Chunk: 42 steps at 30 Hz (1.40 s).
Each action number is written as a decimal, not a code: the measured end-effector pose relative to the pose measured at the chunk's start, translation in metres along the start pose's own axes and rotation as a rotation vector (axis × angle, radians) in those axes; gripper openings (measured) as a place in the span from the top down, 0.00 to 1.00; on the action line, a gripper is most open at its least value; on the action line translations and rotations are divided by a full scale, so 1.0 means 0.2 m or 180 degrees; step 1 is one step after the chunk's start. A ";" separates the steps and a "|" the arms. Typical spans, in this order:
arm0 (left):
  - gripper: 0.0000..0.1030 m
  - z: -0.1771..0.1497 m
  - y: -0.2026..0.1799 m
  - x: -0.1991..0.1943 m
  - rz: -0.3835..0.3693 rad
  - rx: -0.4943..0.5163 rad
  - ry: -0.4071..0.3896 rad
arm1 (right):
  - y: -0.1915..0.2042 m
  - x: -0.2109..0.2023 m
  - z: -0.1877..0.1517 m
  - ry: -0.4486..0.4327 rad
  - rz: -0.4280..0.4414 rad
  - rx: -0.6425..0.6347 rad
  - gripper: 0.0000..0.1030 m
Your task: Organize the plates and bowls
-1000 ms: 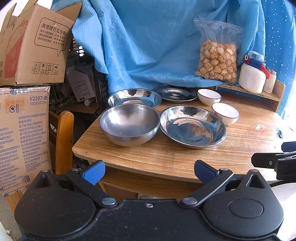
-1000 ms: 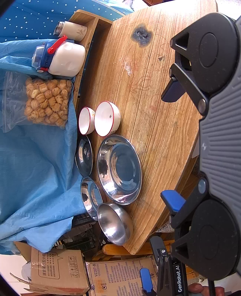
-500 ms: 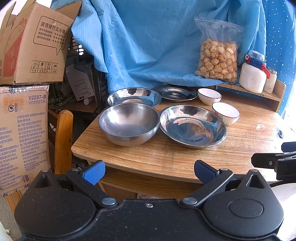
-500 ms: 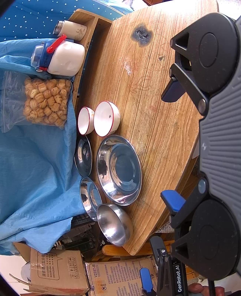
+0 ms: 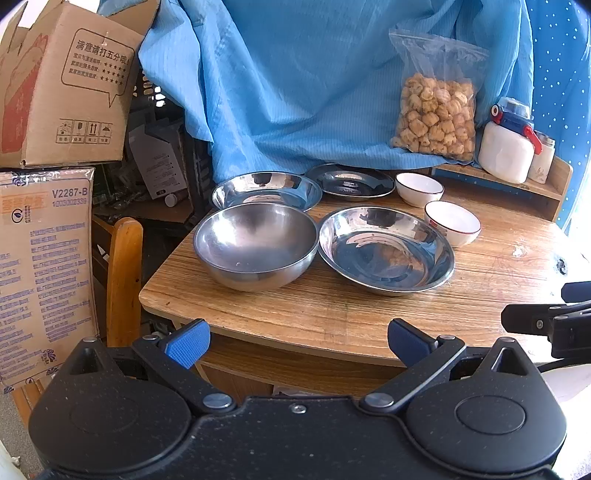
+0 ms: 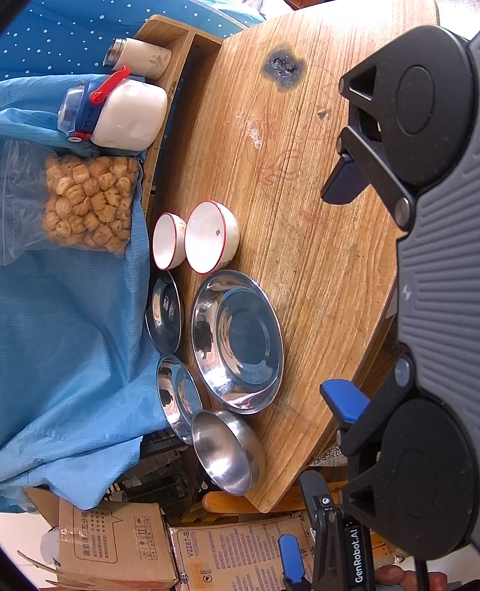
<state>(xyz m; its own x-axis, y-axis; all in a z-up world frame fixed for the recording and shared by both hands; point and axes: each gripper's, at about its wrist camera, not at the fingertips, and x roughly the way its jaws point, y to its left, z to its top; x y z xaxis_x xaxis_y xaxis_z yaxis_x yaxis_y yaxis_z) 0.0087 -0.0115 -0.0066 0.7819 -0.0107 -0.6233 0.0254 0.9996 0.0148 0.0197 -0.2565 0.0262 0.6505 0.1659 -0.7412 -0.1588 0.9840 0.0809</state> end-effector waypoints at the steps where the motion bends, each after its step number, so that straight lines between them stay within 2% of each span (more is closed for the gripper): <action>1: 0.01 0.00 0.00 0.00 -0.0002 0.0001 0.0006 | 0.00 0.00 0.00 0.0006 0.0001 0.0001 0.00; 19: 0.01 0.04 -0.01 0.10 0.0016 0.0020 0.0220 | -0.01 0.11 0.03 0.0199 0.0052 0.0047 0.00; 28: 0.01 0.10 -0.02 0.18 0.0074 -0.0036 0.0319 | -0.06 0.19 0.09 0.0191 0.0122 -0.0052 0.00; 36: 0.01 0.25 -0.02 0.26 0.0537 -0.0402 0.0302 | -0.13 0.29 0.25 0.0062 0.0351 -0.0405 0.00; 42: 0.01 0.35 0.03 0.29 0.0919 -0.0810 0.0363 | -0.17 0.35 0.40 0.0012 0.0680 -0.0670 0.00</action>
<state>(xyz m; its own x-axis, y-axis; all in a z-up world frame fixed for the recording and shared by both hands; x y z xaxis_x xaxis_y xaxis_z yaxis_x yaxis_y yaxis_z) 0.0976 -0.0084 0.0129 0.6598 0.2606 -0.7048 -0.3516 0.9360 0.0170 0.1300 -0.2722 0.0251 0.5831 0.3672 -0.7247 -0.4426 0.8916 0.0956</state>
